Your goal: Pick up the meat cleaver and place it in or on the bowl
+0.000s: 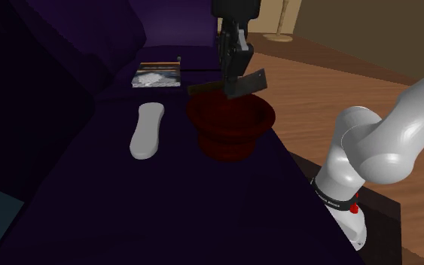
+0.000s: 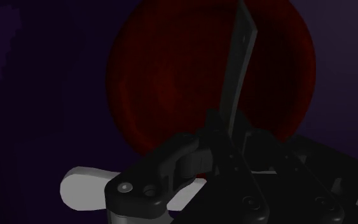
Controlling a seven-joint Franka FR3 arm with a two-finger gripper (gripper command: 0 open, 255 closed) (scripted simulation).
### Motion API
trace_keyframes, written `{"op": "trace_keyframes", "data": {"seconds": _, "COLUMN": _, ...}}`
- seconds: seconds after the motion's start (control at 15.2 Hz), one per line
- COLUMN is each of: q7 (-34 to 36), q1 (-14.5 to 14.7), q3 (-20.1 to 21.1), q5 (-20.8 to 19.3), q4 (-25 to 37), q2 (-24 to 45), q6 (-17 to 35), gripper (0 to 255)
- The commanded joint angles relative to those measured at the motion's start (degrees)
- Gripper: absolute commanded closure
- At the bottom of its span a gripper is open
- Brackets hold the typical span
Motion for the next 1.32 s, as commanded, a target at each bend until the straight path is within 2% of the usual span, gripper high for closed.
{"op": "trace_keyframes", "data": {"seconds": 0.0, "q7": -0.1, "q1": 0.0, "q3": 0.1, "q5": 0.1, "q4": -1.9, "q2": -0.3, "q6": 1.7, "gripper": 255}}
{"op": "trace_keyframes", "data": {"seconds": 0.53, "q7": -0.2, "q1": 0.1, "q3": 0.1, "q5": 0.1, "q4": -2.5, "q2": -0.4, "q6": 2.1, "gripper": 255}}
{"op": "trace_keyframes", "data": {"seconds": 0.59, "q7": -0.2, "q1": 0.1, "q3": 0.1, "q5": 0.1, "q4": -2.5, "q2": -0.4, "q6": 2.1, "gripper": 0}}
{"op": "trace_keyframes", "data": {"seconds": 0.92, "q7": -0.2, "q1": 0.1, "q3": 0.1, "q5": 0.1, "q4": -2.5, "q2": -0.4, "q6": 2.1, "gripper": 0}}
{"op": "trace_keyframes", "data": {"seconds": 1.19, "q7": 0.3, "q1": -0.3, "q3": -0.3, "q5": -0.5, "q4": 7.0, "q2": 2.2, "q6": -4.8, "gripper": 0}}
{"op": "trace_keyframes", "data": {"seconds": 1.25, "q7": 0.3, "q1": -0.3, "q3": -0.3, "q5": -0.5, "q4": 7.0, "q2": 2.2, "q6": -4.8, "gripper": 0}}
